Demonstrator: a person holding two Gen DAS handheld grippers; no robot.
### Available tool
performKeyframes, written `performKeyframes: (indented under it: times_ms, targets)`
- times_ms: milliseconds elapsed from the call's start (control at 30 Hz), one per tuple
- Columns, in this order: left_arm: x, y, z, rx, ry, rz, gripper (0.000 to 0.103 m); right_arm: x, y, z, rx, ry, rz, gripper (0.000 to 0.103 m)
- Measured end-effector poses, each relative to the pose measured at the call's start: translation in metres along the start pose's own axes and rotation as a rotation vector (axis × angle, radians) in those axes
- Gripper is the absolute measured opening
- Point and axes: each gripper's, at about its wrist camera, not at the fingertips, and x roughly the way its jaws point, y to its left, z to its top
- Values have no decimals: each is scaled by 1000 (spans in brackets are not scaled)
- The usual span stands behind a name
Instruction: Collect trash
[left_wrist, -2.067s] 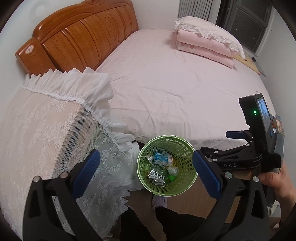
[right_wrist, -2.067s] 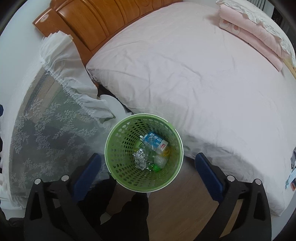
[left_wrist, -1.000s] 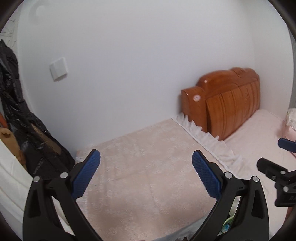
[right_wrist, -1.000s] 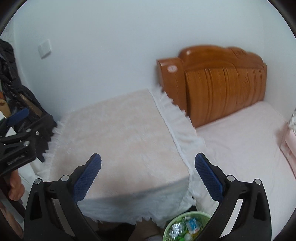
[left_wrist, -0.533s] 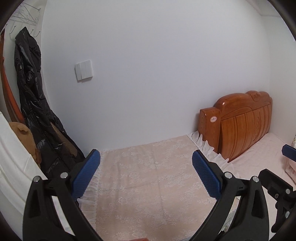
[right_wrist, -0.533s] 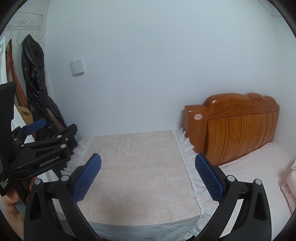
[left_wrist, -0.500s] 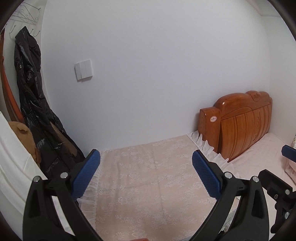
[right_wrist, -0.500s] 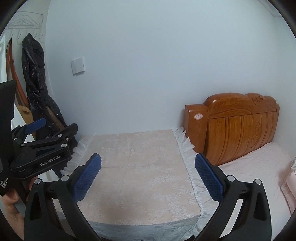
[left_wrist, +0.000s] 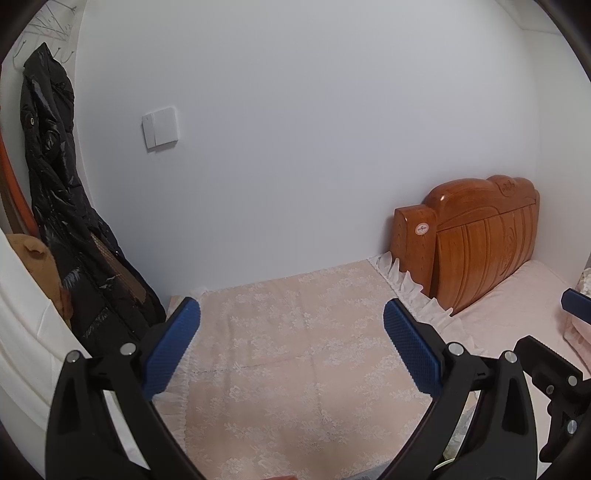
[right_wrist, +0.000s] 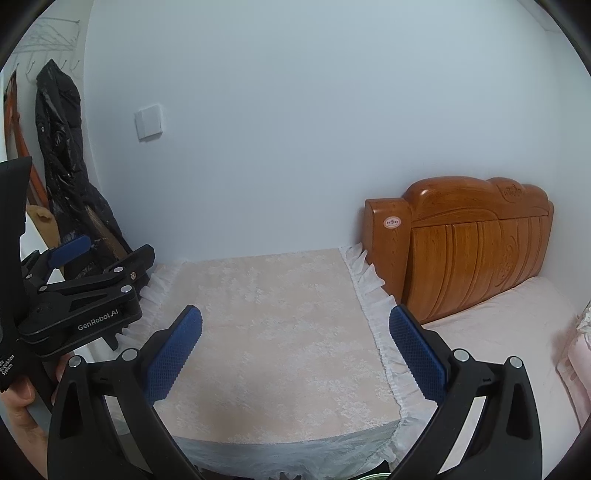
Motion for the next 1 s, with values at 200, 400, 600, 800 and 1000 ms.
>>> performKeyframes:
  times_ms: [200, 400, 600, 800, 1000]
  targets:
    - [4, 3, 0, -7, 15, -7, 95, 3, 2, -2, 1, 7, -4, 101]
    - [4, 4, 0, -5, 14, -8, 95, 3, 2, -3, 3, 8, -4, 101]
    - [4, 4, 0, -5, 16, -11, 95, 2, 1, -4, 2, 8, -5, 101]
    - [3, 1, -1, 2, 18, -12, 95, 1, 0, -5, 3, 10, -5, 101]
    - [3, 1, -2, -1, 22, -18, 95, 2, -3, -6, 6, 18, -5, 101]
